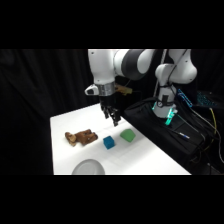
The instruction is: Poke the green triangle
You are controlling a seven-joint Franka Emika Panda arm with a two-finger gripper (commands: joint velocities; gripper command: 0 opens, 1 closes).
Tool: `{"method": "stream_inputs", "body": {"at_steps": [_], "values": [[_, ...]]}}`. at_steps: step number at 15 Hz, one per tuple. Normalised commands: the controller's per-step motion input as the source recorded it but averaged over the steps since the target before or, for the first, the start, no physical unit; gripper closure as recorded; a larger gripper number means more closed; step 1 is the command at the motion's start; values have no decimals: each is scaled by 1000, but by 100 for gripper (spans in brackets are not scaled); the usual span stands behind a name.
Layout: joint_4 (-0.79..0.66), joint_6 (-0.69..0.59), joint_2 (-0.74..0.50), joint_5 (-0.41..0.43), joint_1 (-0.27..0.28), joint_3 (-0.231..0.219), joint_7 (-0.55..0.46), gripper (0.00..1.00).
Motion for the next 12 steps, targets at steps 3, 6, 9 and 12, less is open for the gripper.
{"method": "stream_inputs", "body": {"at_steps": [3,6,9,12], "values": [[-99,98,-66,10,-25,14,9,0],[-412,327,-271,69,-50,-7,-10,0],[-562,335,-378,86,-64,-29,-45,0],[-575,286,-434,93,-70,-47,-64,0]]}}
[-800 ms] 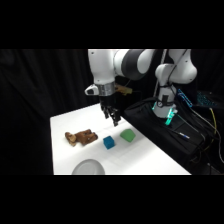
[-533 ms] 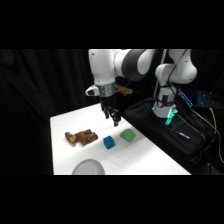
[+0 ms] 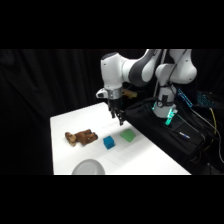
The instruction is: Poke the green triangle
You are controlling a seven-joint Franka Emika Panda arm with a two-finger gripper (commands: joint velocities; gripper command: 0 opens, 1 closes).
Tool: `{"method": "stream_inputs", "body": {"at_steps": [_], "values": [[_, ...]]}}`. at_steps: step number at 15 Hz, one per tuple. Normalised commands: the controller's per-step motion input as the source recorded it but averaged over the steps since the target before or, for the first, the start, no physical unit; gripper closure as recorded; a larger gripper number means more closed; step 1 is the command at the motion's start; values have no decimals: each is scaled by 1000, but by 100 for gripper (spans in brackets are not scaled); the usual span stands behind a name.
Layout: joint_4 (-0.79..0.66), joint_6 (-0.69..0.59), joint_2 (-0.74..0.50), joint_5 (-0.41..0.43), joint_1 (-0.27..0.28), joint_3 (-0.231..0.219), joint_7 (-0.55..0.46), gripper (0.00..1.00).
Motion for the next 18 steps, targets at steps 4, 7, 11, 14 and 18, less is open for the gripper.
{"method": "stream_inputs", "body": {"at_steps": [4,7,11,14,18], "values": [[-513,285,-418,162,-41,-41,-137,38],[-419,334,-294,194,17,-11,-162,77],[-147,382,41,166,51,8,-141,100],[79,310,333,167,34,14,-144,99],[212,300,507,228,-23,54,-239,99]]}}
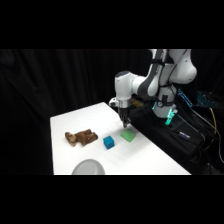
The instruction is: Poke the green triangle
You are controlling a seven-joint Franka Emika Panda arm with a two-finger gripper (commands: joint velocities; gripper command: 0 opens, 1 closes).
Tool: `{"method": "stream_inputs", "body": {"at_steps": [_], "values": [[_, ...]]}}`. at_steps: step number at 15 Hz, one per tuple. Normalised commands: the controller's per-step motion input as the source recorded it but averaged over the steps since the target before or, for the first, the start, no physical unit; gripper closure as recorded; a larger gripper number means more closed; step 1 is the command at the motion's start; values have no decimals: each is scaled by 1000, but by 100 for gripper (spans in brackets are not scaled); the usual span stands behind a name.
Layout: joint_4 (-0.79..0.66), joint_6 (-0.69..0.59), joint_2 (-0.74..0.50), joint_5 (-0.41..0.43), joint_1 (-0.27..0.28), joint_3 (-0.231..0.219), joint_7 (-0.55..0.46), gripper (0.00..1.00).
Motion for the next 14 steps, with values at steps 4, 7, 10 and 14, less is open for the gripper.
{"method": "stream_inputs", "body": {"at_steps": [4,7,10,14], "values": [[277,239,519,304,-180,199,-394,99],[275,101,456,148,-234,219,-275,100],[130,54,253,101,-169,161,-174,100],[-91,-67,-145,45,-50,51,7,99]]}}
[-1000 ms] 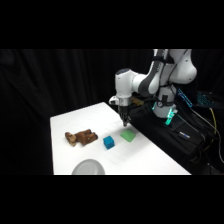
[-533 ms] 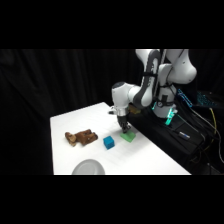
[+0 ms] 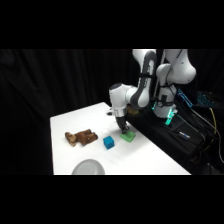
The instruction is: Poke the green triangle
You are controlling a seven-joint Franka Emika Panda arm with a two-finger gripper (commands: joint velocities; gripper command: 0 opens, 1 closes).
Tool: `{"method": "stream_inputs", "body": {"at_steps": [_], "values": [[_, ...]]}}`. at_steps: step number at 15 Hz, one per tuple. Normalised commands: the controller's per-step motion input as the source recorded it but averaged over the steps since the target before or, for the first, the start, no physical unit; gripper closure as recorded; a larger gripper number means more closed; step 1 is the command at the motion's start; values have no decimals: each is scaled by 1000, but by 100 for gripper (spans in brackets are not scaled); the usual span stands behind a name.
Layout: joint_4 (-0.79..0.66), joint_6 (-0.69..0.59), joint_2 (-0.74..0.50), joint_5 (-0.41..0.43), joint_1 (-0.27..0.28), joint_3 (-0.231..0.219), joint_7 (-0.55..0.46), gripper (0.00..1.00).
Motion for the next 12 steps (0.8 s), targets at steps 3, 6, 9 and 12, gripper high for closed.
{"method": "stream_inputs", "body": {"at_steps": [3,6,9,12], "values": [[-226,-253,-550,23,39,-1,116,99],[-193,-380,-690,-35,135,-79,252,99],[-125,-437,-676,-120,165,-119,316,96],[-90,-422,-640,-207,134,-103,350,68]]}}
